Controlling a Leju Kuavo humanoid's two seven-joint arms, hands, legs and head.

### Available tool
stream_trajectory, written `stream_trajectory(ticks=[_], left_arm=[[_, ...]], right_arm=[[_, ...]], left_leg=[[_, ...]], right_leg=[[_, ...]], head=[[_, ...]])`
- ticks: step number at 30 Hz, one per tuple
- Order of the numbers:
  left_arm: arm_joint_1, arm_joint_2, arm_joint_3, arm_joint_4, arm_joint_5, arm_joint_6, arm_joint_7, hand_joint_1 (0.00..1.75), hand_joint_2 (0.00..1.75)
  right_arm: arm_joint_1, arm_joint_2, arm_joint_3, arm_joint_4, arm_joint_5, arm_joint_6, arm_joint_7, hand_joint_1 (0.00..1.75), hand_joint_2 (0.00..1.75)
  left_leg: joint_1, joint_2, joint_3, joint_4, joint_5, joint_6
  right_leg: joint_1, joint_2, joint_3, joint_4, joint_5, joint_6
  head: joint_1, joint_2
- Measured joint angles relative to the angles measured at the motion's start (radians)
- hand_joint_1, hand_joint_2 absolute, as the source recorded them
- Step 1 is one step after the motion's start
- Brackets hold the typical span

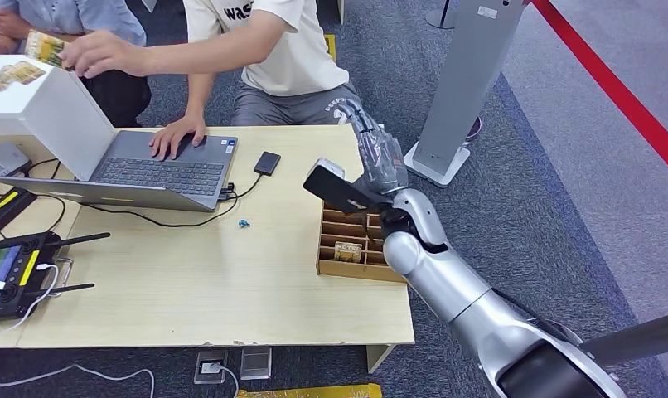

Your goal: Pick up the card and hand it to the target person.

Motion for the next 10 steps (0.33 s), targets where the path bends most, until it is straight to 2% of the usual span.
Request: stream_trajectory(ticks=[3,10], left_arm=[[0.001,0.000,0.000,0.000,0.007,0.005,0.009,0.00,0.00],[0.001,0.000,0.000,0.000,0.015,0.006,0.025,0.00,0.00]], right_arm=[[0.046,-0.022,-0.005,-0.096,-0.064,0.031,0.017,0.00,1.75],[0.105,-0.064,-0.022,-0.257,-0.111,0.063,0.043,0.00,1.75]], left_leg=[[0.000,0.000,0.000,0.000,0.000,0.000],[0.000,0.000,0.001,0.000,0.000,0.000]], right_leg=[[0.000,0.000,0.000,0.000,0.000,0.000],[0.000,0.000,0.001,0.000,0.000,0.000]], head=[[0.001,0.000],[0.000,0.000]])
